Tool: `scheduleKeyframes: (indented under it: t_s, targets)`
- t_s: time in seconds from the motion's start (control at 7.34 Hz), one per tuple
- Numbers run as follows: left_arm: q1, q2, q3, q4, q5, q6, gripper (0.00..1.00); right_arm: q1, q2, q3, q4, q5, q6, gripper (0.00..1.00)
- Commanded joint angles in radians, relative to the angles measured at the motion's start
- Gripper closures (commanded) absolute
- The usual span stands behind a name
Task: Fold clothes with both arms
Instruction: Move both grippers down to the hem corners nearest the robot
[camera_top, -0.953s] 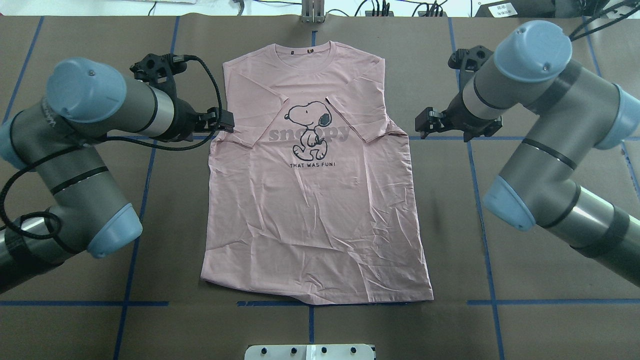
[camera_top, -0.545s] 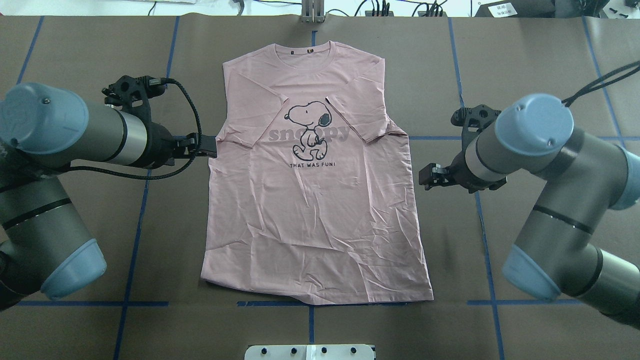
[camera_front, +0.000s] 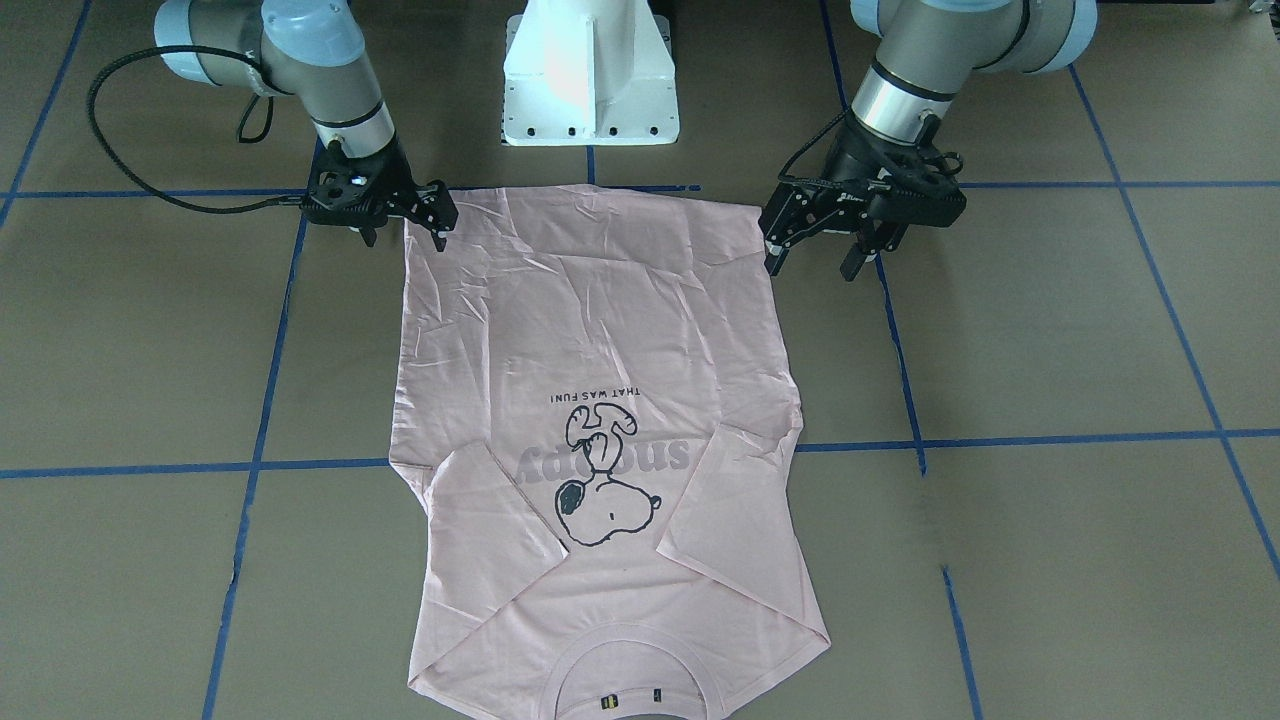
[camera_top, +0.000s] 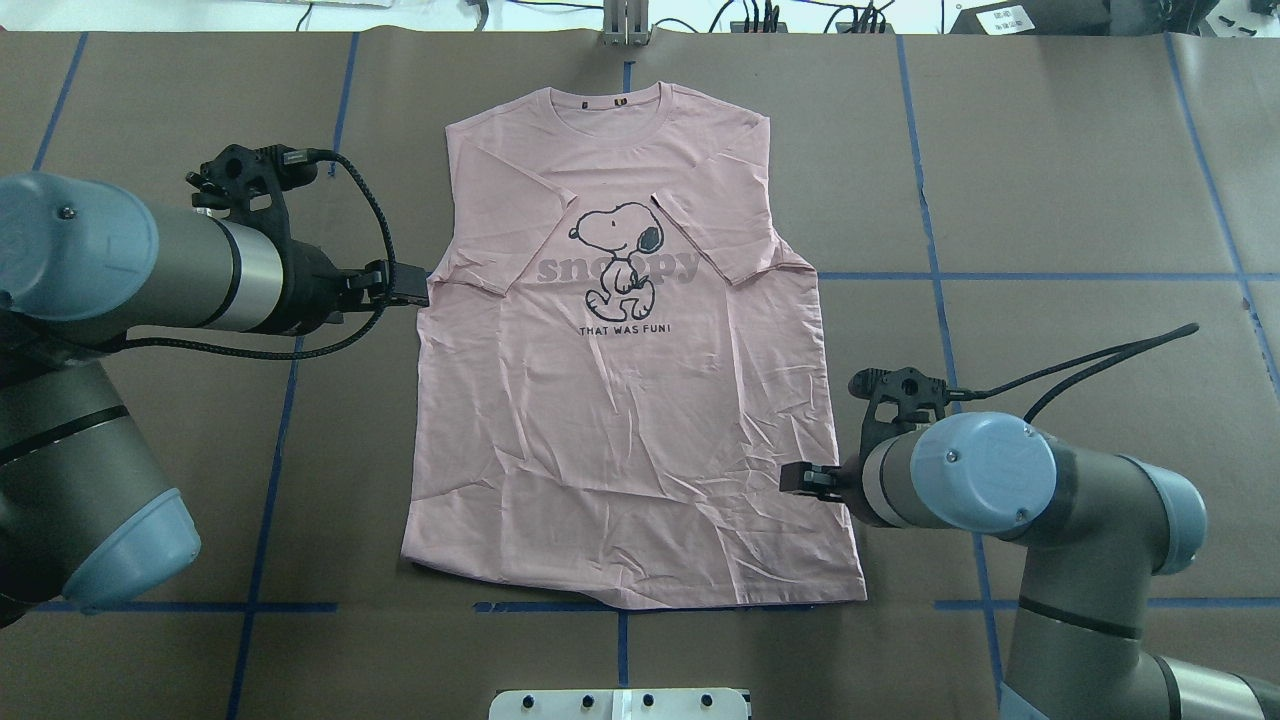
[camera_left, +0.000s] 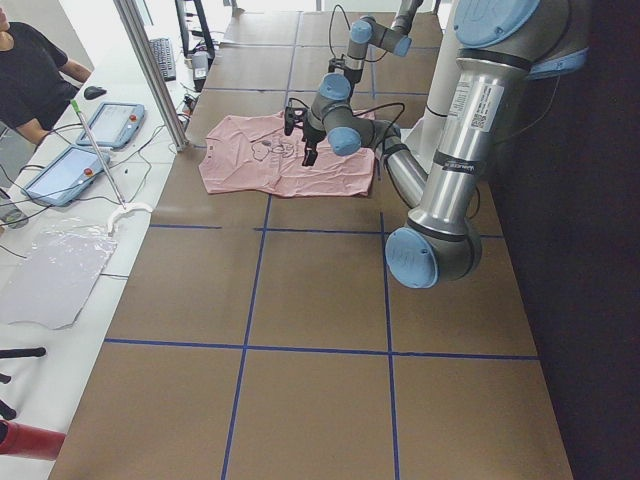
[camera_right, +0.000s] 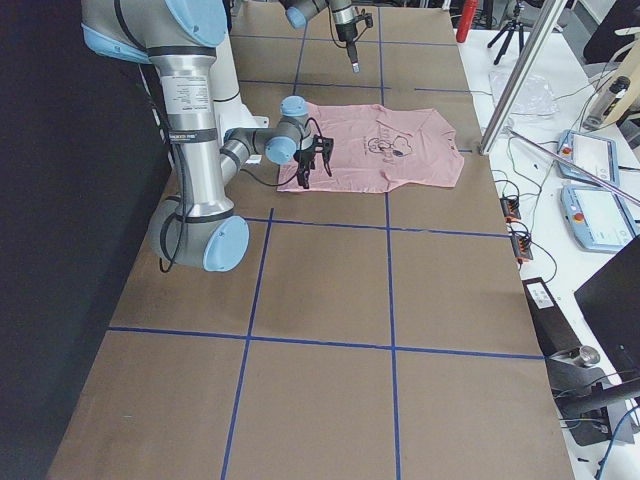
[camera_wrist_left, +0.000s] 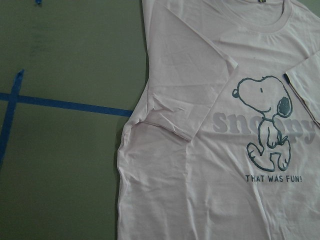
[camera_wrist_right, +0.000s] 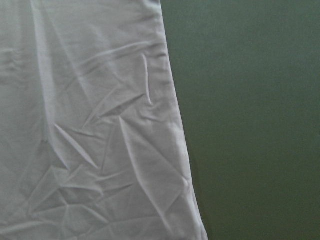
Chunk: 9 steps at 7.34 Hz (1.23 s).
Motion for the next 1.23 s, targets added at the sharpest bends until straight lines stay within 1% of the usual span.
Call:
scheduleKeyframes:
  t_s: [0.0,0.27,0.54,0.68,1.09]
  targets:
    - [0.001,-0.006,0.0,0.002,0.002,0.0,0.0,-0.046,-0.028,0.0,0.006,-0.005,0.023,0.0]
    - [0.001,-0.008,0.0,0.003,0.003,0.0,0.0,-0.046,-0.036,-0.006,0.006,0.042,0.023,0.0]
    - [0.001,-0.008,0.0,0.003,0.003,0.0,0.0,-0.046,-0.03,0.008,0.006,0.07,0.025,0.01]
    - [0.001,-0.008,0.0,0.003,0.002,0.0,0.0,-0.046,-0.029,0.003,0.004,0.07,0.023,0.04]
    - [0.001,-0.008,-0.003,0.002,0.002,0.0,0.0,-0.048,-0.024,-0.023,0.004,0.072,0.023,0.03]
